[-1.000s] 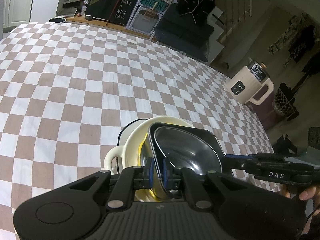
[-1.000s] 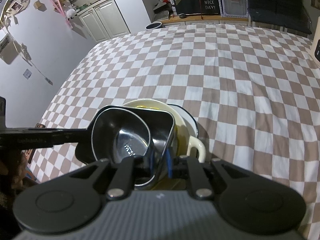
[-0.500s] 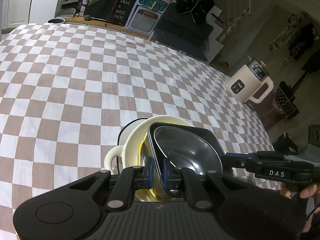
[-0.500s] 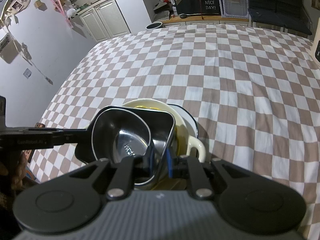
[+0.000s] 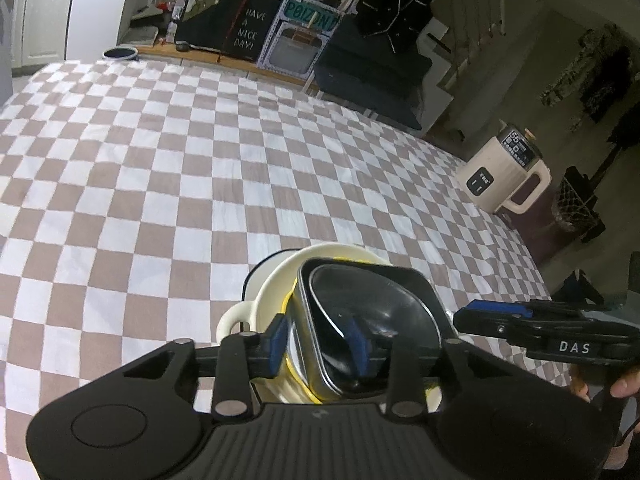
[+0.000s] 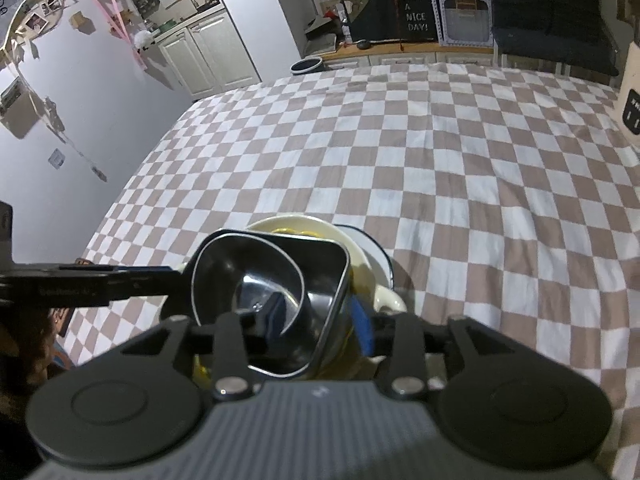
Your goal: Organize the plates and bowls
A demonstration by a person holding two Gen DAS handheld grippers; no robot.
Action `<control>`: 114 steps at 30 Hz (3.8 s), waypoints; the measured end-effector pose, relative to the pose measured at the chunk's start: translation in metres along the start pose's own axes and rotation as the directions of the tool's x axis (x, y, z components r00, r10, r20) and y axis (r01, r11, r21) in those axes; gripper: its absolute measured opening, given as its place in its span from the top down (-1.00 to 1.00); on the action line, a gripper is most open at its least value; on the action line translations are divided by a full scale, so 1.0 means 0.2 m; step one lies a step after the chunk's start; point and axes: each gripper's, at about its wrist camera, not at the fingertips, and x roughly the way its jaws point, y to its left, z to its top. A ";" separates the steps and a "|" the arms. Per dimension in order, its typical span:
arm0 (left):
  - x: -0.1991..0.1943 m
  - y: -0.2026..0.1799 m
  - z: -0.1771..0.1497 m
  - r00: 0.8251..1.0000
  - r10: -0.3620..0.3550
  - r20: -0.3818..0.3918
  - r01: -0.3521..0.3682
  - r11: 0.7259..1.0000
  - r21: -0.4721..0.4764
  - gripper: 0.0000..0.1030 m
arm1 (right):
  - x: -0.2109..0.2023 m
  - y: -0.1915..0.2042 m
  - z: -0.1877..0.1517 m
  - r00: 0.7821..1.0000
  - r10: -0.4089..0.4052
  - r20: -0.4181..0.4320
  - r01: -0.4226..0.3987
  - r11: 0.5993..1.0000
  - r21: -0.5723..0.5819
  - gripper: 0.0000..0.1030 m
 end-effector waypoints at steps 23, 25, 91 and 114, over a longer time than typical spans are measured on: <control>-0.48 -0.38 -0.10 0.928 0.189 0.321 -0.235 0.966 0.112 -1.00 | -0.60 0.14 -0.21 0.913 -0.128 0.387 0.122 0.992 0.038 -0.99; -0.50 -0.39 -0.13 0.922 0.195 0.335 -0.244 0.963 0.111 -1.00 | -0.64 0.14 -0.25 0.902 -0.149 0.405 0.141 0.989 0.048 -0.99; -0.56 -0.37 -0.63 0.879 0.288 0.380 -0.374 0.911 0.174 -1.00 | -0.64 0.23 -0.66 0.879 -0.266 0.396 0.290 0.957 -0.002 -0.99; -0.55 -0.38 -0.64 0.882 0.285 0.376 -0.370 0.912 0.176 -1.00 | -0.63 0.23 -0.67 0.881 -0.266 0.391 0.290 0.957 -0.001 -0.99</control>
